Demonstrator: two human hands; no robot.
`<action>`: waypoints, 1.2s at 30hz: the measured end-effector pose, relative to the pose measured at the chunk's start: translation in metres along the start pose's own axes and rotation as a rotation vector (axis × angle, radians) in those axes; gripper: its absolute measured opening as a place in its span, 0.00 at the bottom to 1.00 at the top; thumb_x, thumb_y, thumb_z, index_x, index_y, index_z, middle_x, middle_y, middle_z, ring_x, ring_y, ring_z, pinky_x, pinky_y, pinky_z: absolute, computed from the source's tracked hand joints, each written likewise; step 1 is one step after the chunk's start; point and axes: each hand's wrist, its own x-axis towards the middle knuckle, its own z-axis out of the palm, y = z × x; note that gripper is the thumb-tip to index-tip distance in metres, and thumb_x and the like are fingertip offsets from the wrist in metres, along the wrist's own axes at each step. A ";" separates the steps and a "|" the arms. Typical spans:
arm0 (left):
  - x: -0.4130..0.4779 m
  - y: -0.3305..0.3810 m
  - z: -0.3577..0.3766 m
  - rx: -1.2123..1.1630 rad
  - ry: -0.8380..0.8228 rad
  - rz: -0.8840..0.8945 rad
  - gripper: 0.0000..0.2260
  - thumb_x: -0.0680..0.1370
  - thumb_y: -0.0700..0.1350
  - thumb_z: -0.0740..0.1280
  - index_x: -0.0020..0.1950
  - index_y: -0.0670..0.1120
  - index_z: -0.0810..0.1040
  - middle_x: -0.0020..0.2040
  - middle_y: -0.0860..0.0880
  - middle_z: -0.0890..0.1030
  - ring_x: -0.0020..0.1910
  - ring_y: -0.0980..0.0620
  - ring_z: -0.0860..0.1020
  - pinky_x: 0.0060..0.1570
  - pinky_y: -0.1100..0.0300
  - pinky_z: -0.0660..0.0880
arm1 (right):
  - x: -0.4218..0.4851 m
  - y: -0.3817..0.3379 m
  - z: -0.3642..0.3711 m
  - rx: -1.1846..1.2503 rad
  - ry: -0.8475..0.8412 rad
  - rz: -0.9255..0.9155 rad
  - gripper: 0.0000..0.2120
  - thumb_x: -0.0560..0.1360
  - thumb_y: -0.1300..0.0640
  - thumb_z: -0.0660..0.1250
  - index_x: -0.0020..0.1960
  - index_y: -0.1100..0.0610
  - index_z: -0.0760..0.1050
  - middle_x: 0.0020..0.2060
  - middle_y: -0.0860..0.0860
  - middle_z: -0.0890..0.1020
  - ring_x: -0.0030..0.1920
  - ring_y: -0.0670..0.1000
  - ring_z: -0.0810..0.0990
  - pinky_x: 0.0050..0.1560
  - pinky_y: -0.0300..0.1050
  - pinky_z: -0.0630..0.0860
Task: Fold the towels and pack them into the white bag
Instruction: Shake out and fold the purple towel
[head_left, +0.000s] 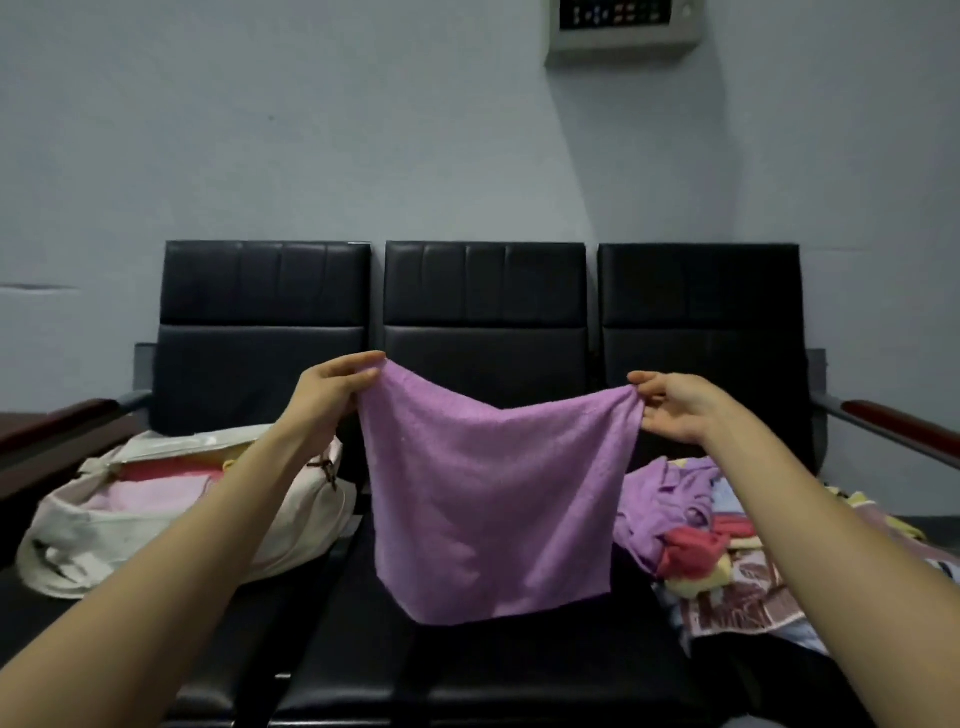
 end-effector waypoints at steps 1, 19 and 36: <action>-0.002 0.009 -0.002 0.009 0.010 0.019 0.10 0.77 0.38 0.67 0.57 0.47 0.82 0.51 0.48 0.81 0.48 0.50 0.78 0.42 0.59 0.76 | -0.003 -0.007 0.000 -0.013 0.011 -0.024 0.14 0.80 0.70 0.51 0.46 0.58 0.72 0.43 0.57 0.74 0.42 0.53 0.76 0.31 0.43 0.79; -0.015 0.024 -0.012 -0.089 0.031 -0.044 0.14 0.78 0.37 0.67 0.63 0.41 0.78 0.54 0.45 0.81 0.56 0.47 0.78 0.53 0.57 0.76 | -0.032 -0.004 -0.012 -0.246 -0.167 0.216 0.16 0.77 0.75 0.53 0.54 0.62 0.76 0.52 0.61 0.77 0.48 0.54 0.78 0.37 0.40 0.81; 0.010 0.030 0.000 0.236 0.013 0.147 0.17 0.75 0.29 0.67 0.62 0.40 0.78 0.55 0.44 0.80 0.53 0.50 0.78 0.53 0.60 0.76 | -0.011 -0.006 -0.004 0.224 0.025 -0.237 0.10 0.77 0.70 0.61 0.46 0.58 0.76 0.42 0.55 0.77 0.41 0.49 0.78 0.33 0.37 0.78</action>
